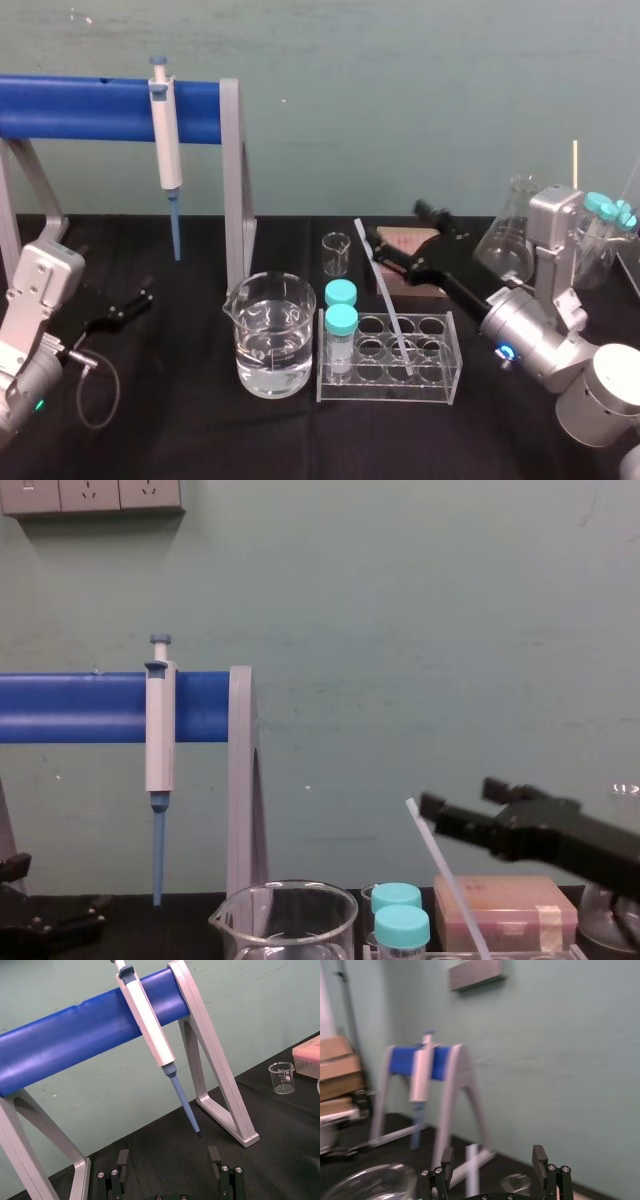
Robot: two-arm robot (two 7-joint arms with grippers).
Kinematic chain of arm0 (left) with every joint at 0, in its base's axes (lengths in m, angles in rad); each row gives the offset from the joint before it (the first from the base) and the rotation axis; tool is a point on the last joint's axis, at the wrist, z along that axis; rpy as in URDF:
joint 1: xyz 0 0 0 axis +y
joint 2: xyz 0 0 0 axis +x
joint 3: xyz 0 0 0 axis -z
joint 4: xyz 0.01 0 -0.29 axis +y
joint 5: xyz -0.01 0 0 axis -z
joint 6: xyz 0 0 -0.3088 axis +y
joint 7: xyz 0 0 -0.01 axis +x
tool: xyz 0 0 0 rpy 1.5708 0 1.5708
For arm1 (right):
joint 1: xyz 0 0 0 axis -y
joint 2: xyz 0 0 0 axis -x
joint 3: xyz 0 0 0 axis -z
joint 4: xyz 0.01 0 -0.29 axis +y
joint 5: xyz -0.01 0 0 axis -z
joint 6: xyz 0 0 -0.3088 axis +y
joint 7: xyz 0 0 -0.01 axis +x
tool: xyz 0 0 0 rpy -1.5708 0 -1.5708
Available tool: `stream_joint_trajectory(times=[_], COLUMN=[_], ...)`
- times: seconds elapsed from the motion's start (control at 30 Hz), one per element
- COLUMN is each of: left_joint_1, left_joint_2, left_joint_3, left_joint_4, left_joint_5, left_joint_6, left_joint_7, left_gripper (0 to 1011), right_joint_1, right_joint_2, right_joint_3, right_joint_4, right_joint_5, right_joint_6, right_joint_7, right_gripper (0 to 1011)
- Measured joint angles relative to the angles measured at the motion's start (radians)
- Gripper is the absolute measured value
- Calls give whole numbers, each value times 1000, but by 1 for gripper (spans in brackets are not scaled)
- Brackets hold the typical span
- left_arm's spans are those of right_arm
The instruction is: Pick up the stirring rod with one hand, then place it down.
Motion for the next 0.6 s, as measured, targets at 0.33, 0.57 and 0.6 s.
stream_joint_trajectory(times=[0.33,0.57,0.6], left_joint_1=[0,0,0], left_joint_2=[0,0,0], left_joint_3=[0,0,0], left_joint_4=[0,0,0], left_joint_5=[0,0,0], left_joint_6=[0,0,0], left_joint_7=[0,0,0], left_gripper=[1000,1000,1000], right_joint_1=[-87,-118,-120], right_joint_2=[-9,-20,-24], right_joint_3=[104,137,140], right_joint_4=[-91,-90,-87], right_joint_5=[-166,-188,-190], right_joint_6=[79,149,159], right_joint_7=[-358,-419,-421], right_gripper=[1003,1003,1003])
